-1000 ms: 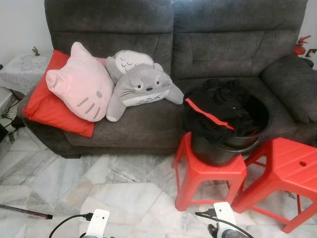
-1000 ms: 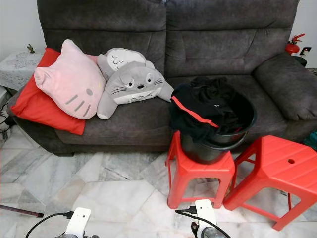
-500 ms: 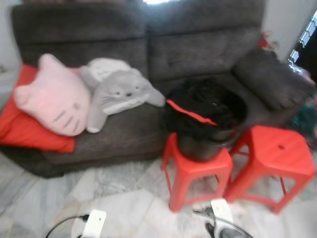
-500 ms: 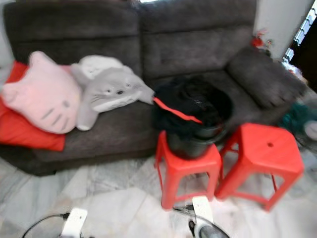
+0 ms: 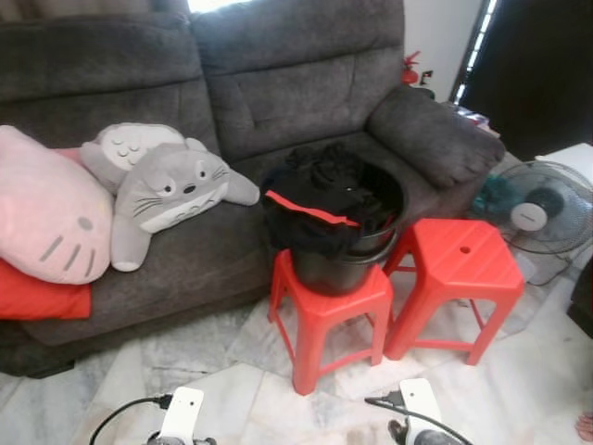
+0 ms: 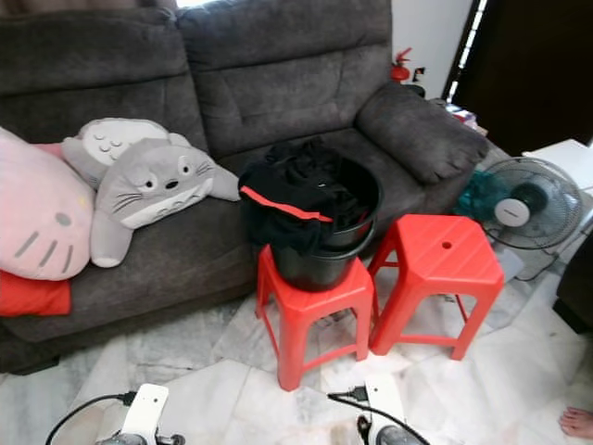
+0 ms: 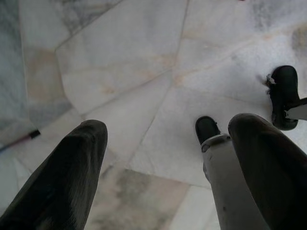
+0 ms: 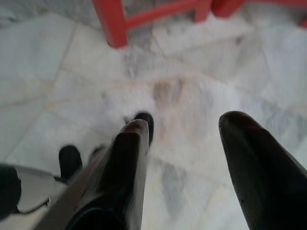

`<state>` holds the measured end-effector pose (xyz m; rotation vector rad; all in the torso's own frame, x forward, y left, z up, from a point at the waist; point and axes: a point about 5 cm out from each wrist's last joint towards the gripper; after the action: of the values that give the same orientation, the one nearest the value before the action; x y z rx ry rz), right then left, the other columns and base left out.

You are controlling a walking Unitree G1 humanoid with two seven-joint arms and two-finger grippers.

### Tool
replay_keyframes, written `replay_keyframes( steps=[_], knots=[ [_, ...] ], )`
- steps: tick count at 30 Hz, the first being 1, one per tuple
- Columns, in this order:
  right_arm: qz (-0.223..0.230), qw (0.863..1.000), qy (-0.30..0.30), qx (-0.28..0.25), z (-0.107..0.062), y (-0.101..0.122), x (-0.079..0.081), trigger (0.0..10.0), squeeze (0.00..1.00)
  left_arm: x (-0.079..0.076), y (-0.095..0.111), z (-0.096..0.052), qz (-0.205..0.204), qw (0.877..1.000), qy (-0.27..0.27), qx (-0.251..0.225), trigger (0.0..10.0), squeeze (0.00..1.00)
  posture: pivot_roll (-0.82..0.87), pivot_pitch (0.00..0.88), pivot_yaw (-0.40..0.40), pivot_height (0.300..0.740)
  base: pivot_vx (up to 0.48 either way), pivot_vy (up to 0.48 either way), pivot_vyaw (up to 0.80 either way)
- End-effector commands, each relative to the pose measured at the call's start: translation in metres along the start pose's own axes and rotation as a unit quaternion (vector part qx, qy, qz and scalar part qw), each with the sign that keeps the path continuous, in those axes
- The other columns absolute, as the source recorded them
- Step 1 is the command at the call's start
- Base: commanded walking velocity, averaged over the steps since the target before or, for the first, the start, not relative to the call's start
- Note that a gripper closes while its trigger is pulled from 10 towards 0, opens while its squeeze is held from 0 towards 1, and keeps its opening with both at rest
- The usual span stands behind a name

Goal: Hang hanger

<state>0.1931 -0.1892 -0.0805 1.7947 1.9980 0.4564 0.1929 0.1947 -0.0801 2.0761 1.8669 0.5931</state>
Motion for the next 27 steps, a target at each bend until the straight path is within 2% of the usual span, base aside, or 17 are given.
replay_keyframes(
  steps=[1, 5, 8, 10, 15, 16, 17, 18, 19, 20, 21, 22, 23, 24, 25, 26, 27],
  knots=[
    [0.002, 1.0, -0.004, -0.026, 0.0, 0.006, 0.002, 10.0, 0.0, 0.001, -0.003, 0.0, -0.025, 1.0, 0.0, -0.002, 10.0, 0.0, -0.16, 0.0, 0.052, 0.74, 0.0, 0.0, 0.0],
    [0.016, 0.997, -0.017, -0.074, -0.001, 0.014, 0.001, 10.0, 0.0, 0.002, 0.0, 0.0, -0.028, 0.999, 0.002, -0.016, 10.0, 0.0, -0.17, 0.0, 0.06, 0.74, 0.0, 0.0, 0.0],
    [0.047, 0.992, -0.021, -0.111, -0.002, 0.019, 0.002, 10.0, 0.0, 0.003, 0.001, 0.0, -0.029, 0.999, 0.003, -0.021, 10.0, 0.0, -0.18, 0.0, 0.065, 0.74, 0.0, 0.0, 0.0],
    [0.067, 0.986, -0.031, -0.147, -0.004, 0.024, 0.001, 10.0, 0.0, 0.004, 0.002, 0.0, -0.025, 0.999, 0.003, -0.023, 10.0, 0.0, -0.2, 0.0, 0.073, 0.74, 0.0, 0.0, 0.0],
    [0.085, 0.976, -0.064, -0.19, -0.008, 0.03, -0.002, 10.0, 0.0, 0.004, 0.004, 0.0, -0.013, 1.0, 0.001, -0.023, 10.0, 0.0, -0.2, 0.0, 0.07, 0.74, 0.0, 0.0, 0.0],
    [0.073, 0.962, -0.094, -0.247, -0.013, 0.055, -0.016, 10.0, 0.0, 0.004, 0.005, 0.0, -0.014, 1.0, 0.001, -0.024, 10.0, 0.0, -0.2, 0.0, 0.067, 0.74, 0.0, 0.0, 0.0],
    [0.073, 0.962, -0.094, -0.247, -0.013, 0.055, -0.016, 10.0, 0.0, 0.004, 0.005, 0.0, -0.014, 1.0, 0.001, -0.024, 10.0, 0.0, -0.2, 0.0, 0.067, 0.74, 0.0, 0.0, 0.0],
    [0.065, 0.937, -0.123, -0.321, -0.025, 0.087, -0.032, 10.0, 0.0, 0.005, 0.005, 0.0, -0.014, 1.0, 0.002, -0.024, 10.0, 0.0, -0.2, 0.0, 0.064, 0.74, 0.0, 0.0, 0.0],
    [0.058, 0.923, -0.136, -0.355, -0.033, 0.097, -0.037, 10.0, 0.0, 0.005, 0.005, 0.0, -0.014, 1.0, 0.002, -0.025, 10.0, 0.0, -0.2, 0.0, 0.064, 0.74, 0.0, 0.0, 0.0],
    [0.058, 0.923, -0.136, -0.355, -0.033, 0.097, -0.037, 10.0, 0.0, 0.005, 0.005, 0.0, -0.014, 1.0, 0.002, -0.025, 10.0, 0.0, -0.2, 0.0, 0.064, 0.74, 0.0, 0.0, 0.0],
    [0.036, 0.898, -0.155, -0.411, -0.049, 0.106, -0.042, 10.0, 0.0, 0.005, 0.006, 0.0, -0.015, 1.0, 0.003, -0.026, 10.0, 0.0, -0.21, 0.0, 0.061, 0.74, 0.0, 0.0, 0.0],
    [0.032, 0.887, -0.159, -0.432, -0.056, 0.109, -0.043, 10.0, 0.0, 0.005, 0.006, 0.0, -0.016, 1.0, 0.003, -0.027, 10.0, 0.0, -0.22, 0.0, 0.062, 0.74, 0.0, 0.0, 0.0],
    [0.032, 0.887, -0.159, -0.432, -0.056, 0.109, -0.043, 10.0, 0.0, 0.005, 0.006, 0.0, -0.016, 1.0, 0.003, -0.027, 10.0, 0.0, -0.22, 0.0, 0.062, 0.74, 0.0, 0.0, 0.0],
    [0.046, 0.872, -0.158, -0.461, -0.066, 0.113, -0.044, 10.0, 0.0, 0.006, 0.007, 0.0, -0.015, 1.0, 0.003, -0.028, 10.0, 0.0, -0.22, 0.0, 0.064, 0.74, 0.0, 0.0, 0.0],
    [0.04, 0.861, -0.152, -0.484, -0.075, 0.117, -0.042, 10.0, 0.0, 0.006, 0.008, 0.0, -0.014, 0.999, 0.004, -0.029, 10.0, 0.0, -0.23, 0.0, 0.065, 0.74, 0.0, 0.0, 0.0],
    [0.021, 0.853, -0.147, -0.5, -0.082, 0.12, -0.039, 10.0, 0.0, 0.006, 0.009, 0.0, -0.015, 0.999, 0.005, -0.031, 10.0, 0.0, -0.23, 0.0, 0.065, 0.74, 0.0, 0.0, 0.0],
    [0.021, 0.853, -0.147, -0.5, -0.082, 0.12, -0.039, 10.0, 0.0, 0.006, 0.009, 0.0, -0.015, 0.999, 0.005, -0.031, 10.0, 0.0, -0.23, 0.0, 0.065, 0.74, 0.0, 0.0, 0.0]
  ],
)
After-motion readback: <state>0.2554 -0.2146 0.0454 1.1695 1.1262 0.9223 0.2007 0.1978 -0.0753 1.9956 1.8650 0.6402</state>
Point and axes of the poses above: a point about 5 cm out from each wrist's last joint towards the gripper, its own z axis pointing out of the wrist towards the gripper, its own y axis along the axis of the wrist's last joint, x = y × z, and after that the axes turned 1 degree about -z, right-handed
